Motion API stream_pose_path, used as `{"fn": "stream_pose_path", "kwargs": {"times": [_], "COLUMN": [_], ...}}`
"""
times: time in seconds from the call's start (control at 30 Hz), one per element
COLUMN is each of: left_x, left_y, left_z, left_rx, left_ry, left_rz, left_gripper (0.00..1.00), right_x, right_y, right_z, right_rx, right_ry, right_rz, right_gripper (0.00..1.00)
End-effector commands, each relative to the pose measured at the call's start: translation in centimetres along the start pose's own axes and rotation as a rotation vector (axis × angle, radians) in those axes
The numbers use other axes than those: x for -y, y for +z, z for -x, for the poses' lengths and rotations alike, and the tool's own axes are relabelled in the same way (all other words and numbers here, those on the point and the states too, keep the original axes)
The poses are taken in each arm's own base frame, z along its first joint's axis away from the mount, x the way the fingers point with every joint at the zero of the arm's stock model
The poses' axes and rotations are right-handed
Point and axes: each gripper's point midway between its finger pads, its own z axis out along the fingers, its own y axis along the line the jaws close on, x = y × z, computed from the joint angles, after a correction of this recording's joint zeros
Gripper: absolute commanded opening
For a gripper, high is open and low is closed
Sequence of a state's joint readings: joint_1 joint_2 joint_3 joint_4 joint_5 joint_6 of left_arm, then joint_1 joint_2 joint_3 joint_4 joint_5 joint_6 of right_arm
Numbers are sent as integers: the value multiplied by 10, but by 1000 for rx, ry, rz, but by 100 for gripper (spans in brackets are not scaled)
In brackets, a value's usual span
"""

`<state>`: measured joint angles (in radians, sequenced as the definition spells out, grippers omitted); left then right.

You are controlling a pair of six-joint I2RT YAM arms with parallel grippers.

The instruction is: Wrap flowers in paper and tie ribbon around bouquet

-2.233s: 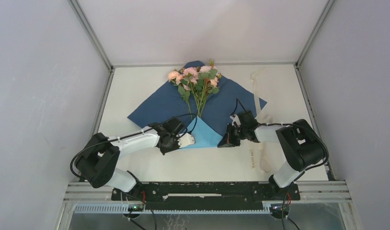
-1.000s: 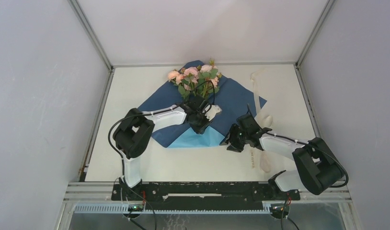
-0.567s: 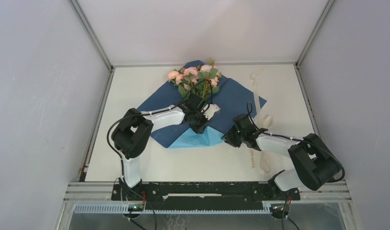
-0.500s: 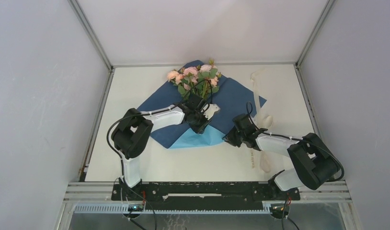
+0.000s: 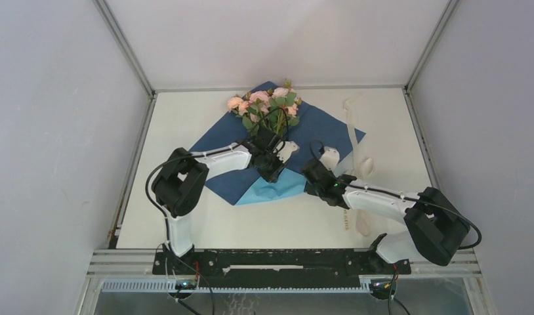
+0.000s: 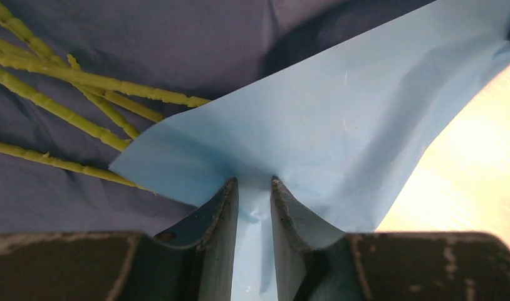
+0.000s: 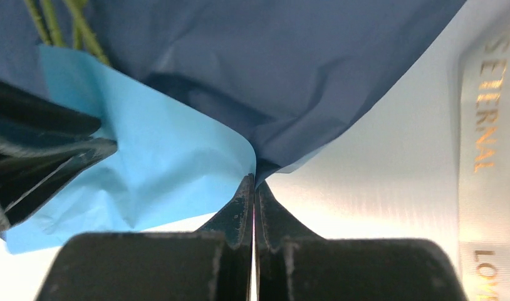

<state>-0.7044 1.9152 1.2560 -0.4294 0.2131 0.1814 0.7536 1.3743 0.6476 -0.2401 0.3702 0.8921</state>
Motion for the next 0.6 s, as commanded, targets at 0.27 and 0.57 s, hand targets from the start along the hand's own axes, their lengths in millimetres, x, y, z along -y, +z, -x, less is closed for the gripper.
{"fn": "stream_pose_path", "kwargs": {"times": [0.27, 0.57], "left_x": [-21, -20], "left_y": [4, 5], "left_z": [-17, -17], "left_rx": [-47, -43], "left_ry": [-80, -84], "left_rz": [46, 31], "left_gripper": [31, 31], "right_x": [-69, -32], "right_y": [-34, -7], "right_z": [32, 2], "right_rx": [225, 80], "right_ry": [-359, 77], "right_rz": [167, 288], "right_gripper": [13, 79]}}
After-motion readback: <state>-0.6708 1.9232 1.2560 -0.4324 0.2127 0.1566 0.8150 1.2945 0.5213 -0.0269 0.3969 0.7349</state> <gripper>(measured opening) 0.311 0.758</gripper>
